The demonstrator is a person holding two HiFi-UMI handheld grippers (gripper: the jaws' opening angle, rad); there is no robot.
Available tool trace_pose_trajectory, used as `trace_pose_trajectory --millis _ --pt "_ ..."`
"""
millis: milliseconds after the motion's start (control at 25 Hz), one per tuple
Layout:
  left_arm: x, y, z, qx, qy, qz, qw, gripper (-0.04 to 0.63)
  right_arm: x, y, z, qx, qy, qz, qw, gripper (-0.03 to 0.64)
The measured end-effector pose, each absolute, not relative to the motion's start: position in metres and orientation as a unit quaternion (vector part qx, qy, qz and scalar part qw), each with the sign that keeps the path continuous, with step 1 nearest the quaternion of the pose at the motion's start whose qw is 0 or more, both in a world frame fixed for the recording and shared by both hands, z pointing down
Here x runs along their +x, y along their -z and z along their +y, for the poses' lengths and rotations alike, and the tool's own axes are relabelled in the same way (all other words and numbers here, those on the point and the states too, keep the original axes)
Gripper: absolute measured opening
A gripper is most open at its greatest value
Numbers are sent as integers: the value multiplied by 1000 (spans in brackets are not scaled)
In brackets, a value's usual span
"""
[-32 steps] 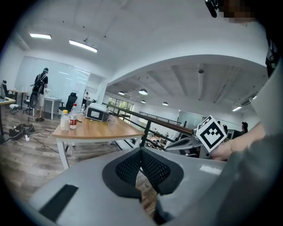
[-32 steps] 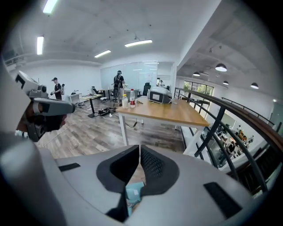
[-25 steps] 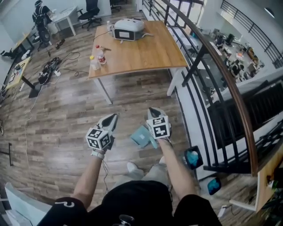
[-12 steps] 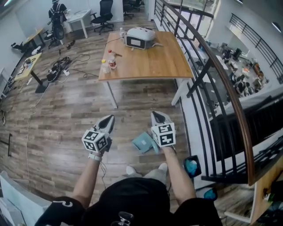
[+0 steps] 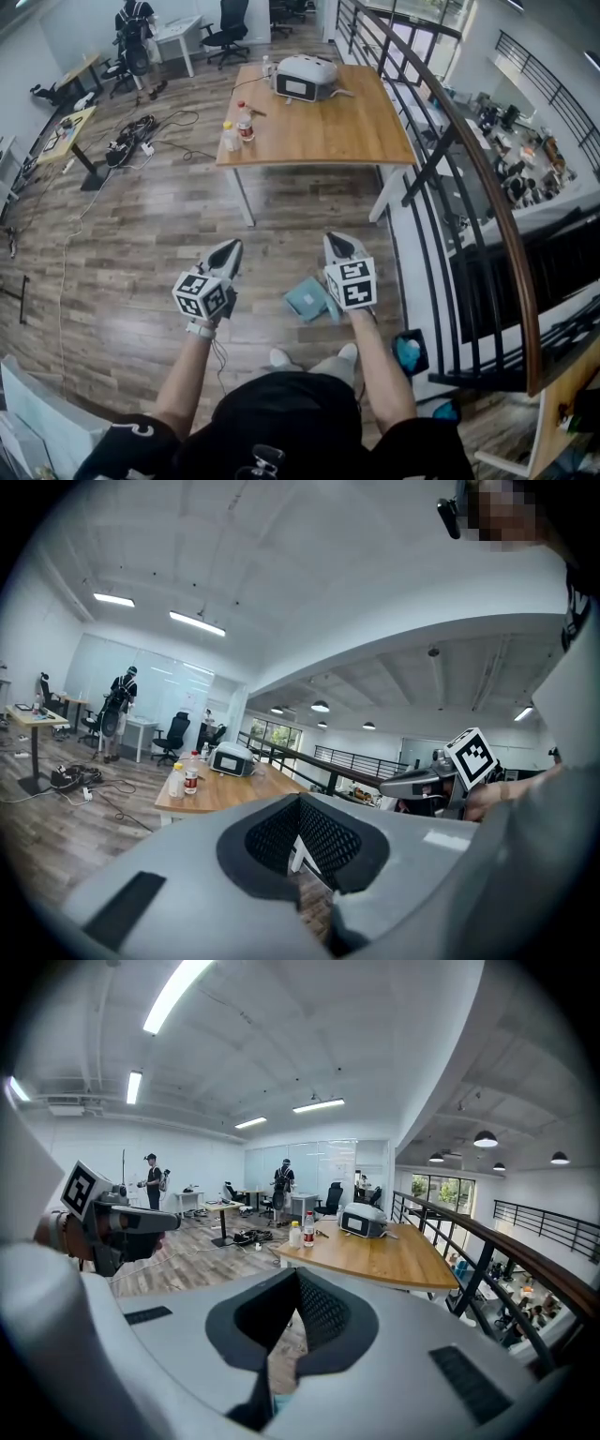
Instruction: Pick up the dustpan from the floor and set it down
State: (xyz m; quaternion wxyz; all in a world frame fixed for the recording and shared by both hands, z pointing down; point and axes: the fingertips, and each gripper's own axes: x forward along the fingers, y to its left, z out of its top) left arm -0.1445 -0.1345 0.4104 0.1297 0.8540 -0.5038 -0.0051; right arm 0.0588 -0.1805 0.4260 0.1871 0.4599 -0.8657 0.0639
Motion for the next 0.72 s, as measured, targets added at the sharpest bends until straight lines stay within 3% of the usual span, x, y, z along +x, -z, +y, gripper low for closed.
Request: trace_pose_trajectory --millis 720 --pt "-147 -414 -133 858 1 -498 126 -3 51 -425 -179 460 -58 -867 181 -3"
